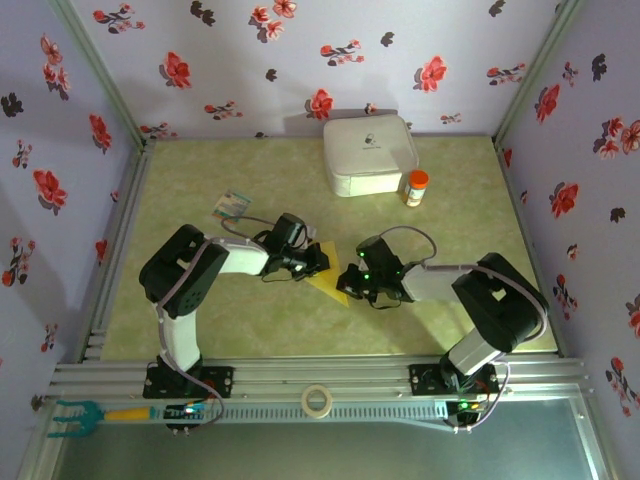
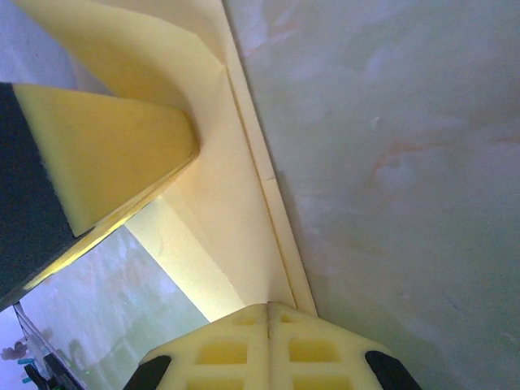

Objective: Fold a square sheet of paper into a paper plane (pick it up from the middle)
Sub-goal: Fourth fold the wing at the center of the table.

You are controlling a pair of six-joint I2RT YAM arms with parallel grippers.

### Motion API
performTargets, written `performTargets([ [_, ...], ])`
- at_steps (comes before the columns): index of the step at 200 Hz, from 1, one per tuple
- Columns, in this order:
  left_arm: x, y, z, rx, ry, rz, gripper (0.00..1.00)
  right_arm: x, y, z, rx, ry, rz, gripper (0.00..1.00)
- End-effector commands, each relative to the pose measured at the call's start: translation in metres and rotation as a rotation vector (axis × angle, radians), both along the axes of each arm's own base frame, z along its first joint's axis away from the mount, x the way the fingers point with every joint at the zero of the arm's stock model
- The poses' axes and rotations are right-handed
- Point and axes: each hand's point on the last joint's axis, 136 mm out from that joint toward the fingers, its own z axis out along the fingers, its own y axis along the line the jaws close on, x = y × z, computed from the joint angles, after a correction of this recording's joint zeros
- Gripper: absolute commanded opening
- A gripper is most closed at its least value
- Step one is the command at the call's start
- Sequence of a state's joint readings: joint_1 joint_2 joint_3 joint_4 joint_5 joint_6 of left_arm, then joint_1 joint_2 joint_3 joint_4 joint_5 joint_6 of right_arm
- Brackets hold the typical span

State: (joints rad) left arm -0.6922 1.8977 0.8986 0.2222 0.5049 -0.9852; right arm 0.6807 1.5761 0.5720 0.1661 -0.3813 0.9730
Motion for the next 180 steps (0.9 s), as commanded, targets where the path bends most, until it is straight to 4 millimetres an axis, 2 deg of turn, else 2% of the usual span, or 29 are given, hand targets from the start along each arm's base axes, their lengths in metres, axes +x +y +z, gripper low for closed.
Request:
performTargets([
  [1,-0.002,0.008,0.008,0.043,-0.042,-0.009,0.0,-0.015,-0.02,-0.02,-0.081,0.066,-0.006,0.0],
  [28,-0.004,0.003,0.025,0.017,-0.083,-0.033,0.02,-0.018,-0.024,-0.025,-0.099,0.078,0.002,0.0],
  [59,-0.016,-0.011,0.027,0.008,-0.088,-0.078,0.02,-0.018,-0.028,-0.027,-0.119,0.079,0.002,0.0],
  [77,-0.022,-0.016,0.017,0.019,-0.053,-0.101,0.0,-0.018,-0.029,-0.028,-0.124,0.08,0.0,0.0],
  [99,-0.026,-0.012,-0.004,0.056,0.002,-0.094,0.0,-0.019,-0.03,-0.028,-0.126,0.081,0.001,0.0],
  [149,-0.005,0.01,-0.026,0.14,0.026,-0.024,0.0,-0.027,-0.038,-0.039,-0.166,0.104,0.015,0.0],
  [180,0.008,0.02,-0.028,0.14,0.028,0.001,0.0,-0.03,-0.042,-0.042,-0.185,0.111,0.021,0.0],
])
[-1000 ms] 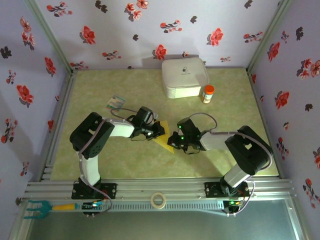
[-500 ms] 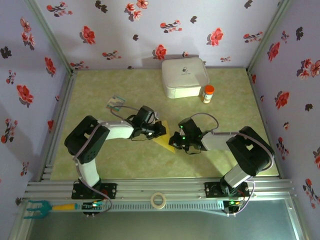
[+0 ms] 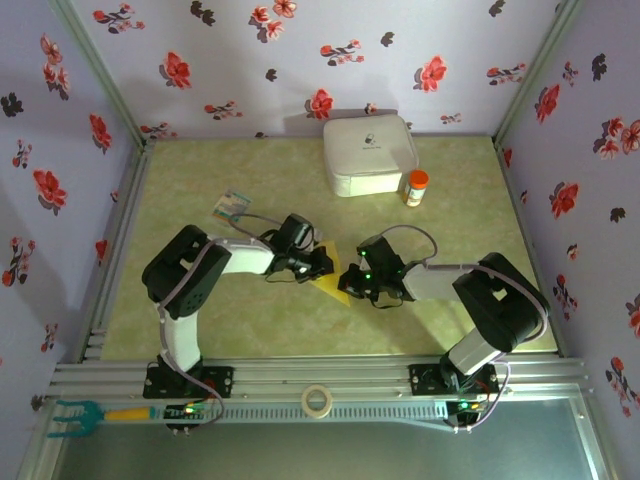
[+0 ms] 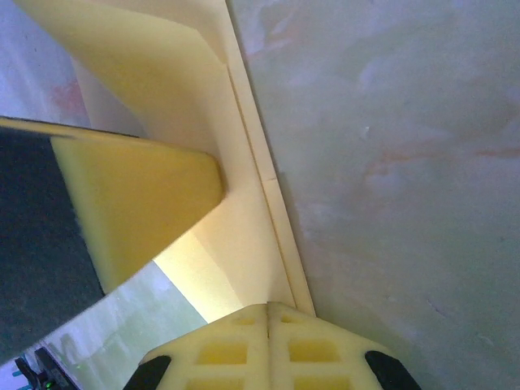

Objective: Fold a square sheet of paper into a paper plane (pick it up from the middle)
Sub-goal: Fourth fold the wing at the center of the table.

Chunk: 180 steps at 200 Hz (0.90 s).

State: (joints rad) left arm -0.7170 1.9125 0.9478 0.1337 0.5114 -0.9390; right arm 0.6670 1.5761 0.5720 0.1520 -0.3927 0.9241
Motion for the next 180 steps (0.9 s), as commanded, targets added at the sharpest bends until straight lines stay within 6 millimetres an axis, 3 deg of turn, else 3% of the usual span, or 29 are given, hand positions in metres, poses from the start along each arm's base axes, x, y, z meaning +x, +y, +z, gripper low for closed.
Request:
performTargets([
  [1,0.018,0.028,-0.026,0.105,0.012,0.062,0.0,-0.03,-0.038,-0.041,-0.176,0.123,-0.01,0.0],
  [35,0.034,0.032,-0.018,0.098,-0.004,0.065,0.0,-0.032,-0.041,-0.043,-0.193,0.127,-0.004,0.0],
  [93,0.069,0.061,-0.017,0.142,-0.007,0.125,0.0,-0.032,-0.041,-0.042,-0.193,0.126,0.004,0.0],
  [146,0.089,0.08,-0.019,0.158,-0.002,0.155,0.0,-0.032,-0.039,-0.042,-0.187,0.127,0.006,0.0],
  [180,0.099,0.081,0.0,0.162,-0.044,0.154,0.0,-0.031,-0.037,-0.041,-0.182,0.128,0.009,0.0],
])
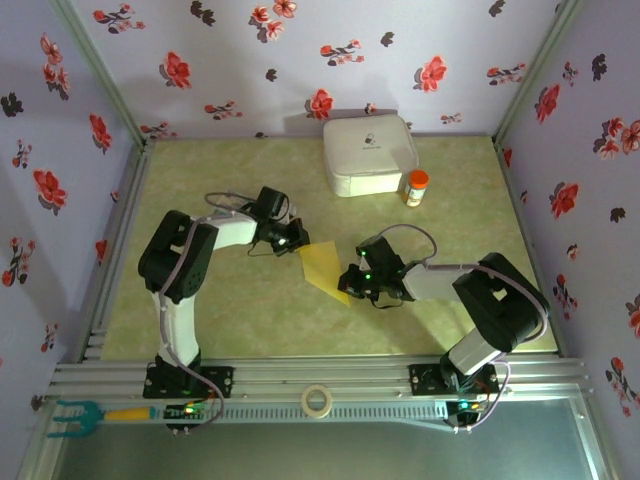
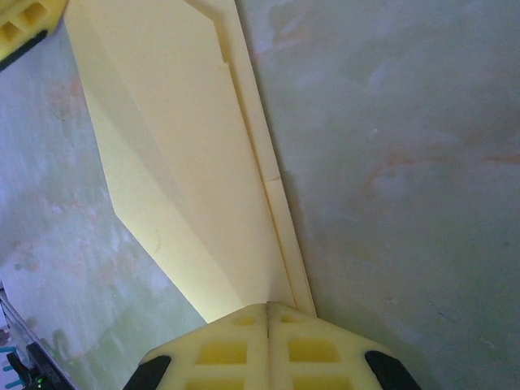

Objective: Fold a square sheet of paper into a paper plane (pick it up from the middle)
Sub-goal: Fourth fold the wing at the center of the table.

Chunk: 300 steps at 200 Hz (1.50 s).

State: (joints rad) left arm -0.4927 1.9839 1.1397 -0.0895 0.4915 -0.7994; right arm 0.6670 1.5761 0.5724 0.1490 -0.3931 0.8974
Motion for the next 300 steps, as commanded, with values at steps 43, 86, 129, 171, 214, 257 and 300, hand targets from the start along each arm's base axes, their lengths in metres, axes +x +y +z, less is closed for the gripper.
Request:
performTargets([
  [43,0.016,0.022,0.036,0.07,-0.107,0.046,0.0,-0.029,-0.035,-0.04,-0.173,0.138,-0.009,0.0],
  [86,-0.002,0.006,0.068,0.008,-0.171,0.011,0.01,-0.028,-0.035,-0.039,-0.173,0.134,-0.008,0.0],
  [129,-0.043,-0.047,0.059,-0.096,-0.139,-0.114,0.01,-0.029,-0.036,-0.038,-0.172,0.134,-0.01,0.0],
  [171,-0.06,-0.062,0.028,-0.09,-0.074,-0.147,0.0,-0.028,-0.034,-0.036,-0.165,0.129,-0.01,0.0],
  [214,-0.064,-0.06,0.003,-0.063,-0.022,-0.146,0.0,-0.024,-0.029,-0.028,-0.132,0.107,-0.01,0.0],
  [257,-0.069,-0.049,-0.022,-0.004,0.023,-0.123,0.0,-0.005,-0.011,0.002,-0.064,0.04,0.002,0.0],
  [300,-0.07,-0.044,-0.027,0.005,0.032,-0.113,0.0,0.005,0.001,0.029,0.001,-0.013,0.014,0.01],
])
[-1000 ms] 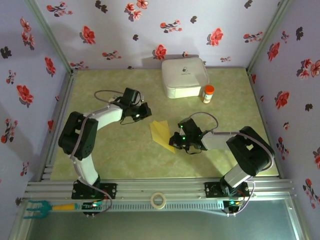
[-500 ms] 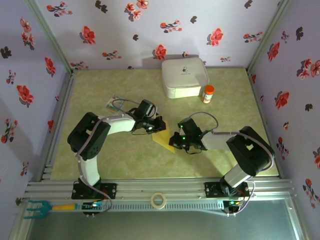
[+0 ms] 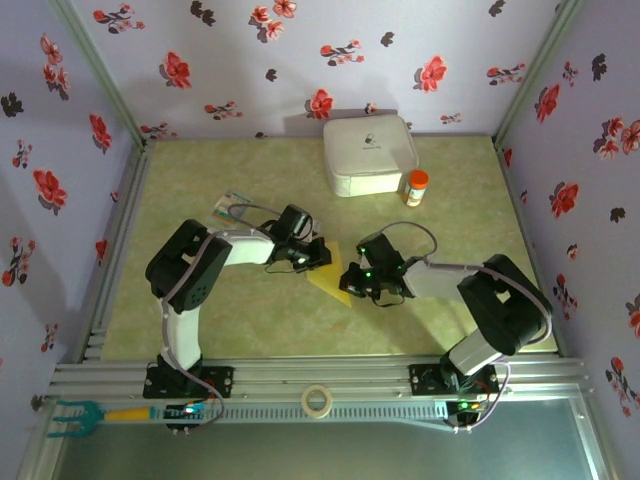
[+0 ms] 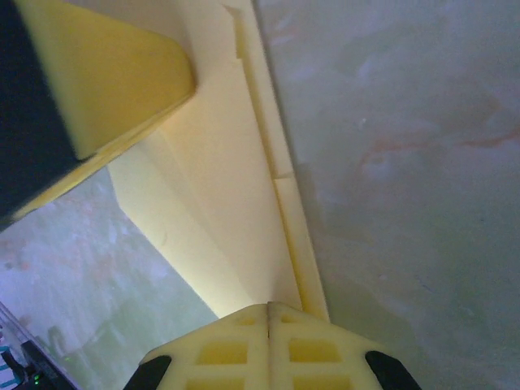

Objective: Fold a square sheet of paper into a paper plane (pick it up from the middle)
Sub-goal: Fourth fold the wing at the center of the table.

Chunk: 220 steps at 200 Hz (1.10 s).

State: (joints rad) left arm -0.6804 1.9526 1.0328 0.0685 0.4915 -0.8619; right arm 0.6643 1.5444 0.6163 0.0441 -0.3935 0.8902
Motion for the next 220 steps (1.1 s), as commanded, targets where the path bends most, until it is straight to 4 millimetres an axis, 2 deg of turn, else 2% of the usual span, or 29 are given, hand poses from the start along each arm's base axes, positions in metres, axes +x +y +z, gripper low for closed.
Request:
performTargets([
  [1,-0.008,0.015,-0.025,0.062,0.055,0.027,0.0,0.005,0.003,0.02,0.021,-0.034,0.012,0.01],
  [42,-0.008,0.015,-0.027,0.055,0.057,0.03,0.0,0.002,0.006,0.031,0.058,-0.044,0.026,0.03],
  [98,-0.009,0.015,-0.029,0.055,0.062,0.035,0.0,0.004,0.015,0.029,0.075,-0.036,0.037,0.05],
  [158,-0.008,0.015,-0.03,0.057,0.063,0.032,0.0,0.002,0.015,0.019,0.058,-0.01,0.04,0.05],
  [185,-0.007,0.017,-0.031,0.065,0.066,0.035,0.0,0.0,0.008,0.013,0.032,-0.004,0.023,0.06],
  [220,-0.006,0.017,-0.03,0.068,0.061,0.031,0.0,-0.002,0.004,0.019,0.027,-0.024,0.022,0.06],
])
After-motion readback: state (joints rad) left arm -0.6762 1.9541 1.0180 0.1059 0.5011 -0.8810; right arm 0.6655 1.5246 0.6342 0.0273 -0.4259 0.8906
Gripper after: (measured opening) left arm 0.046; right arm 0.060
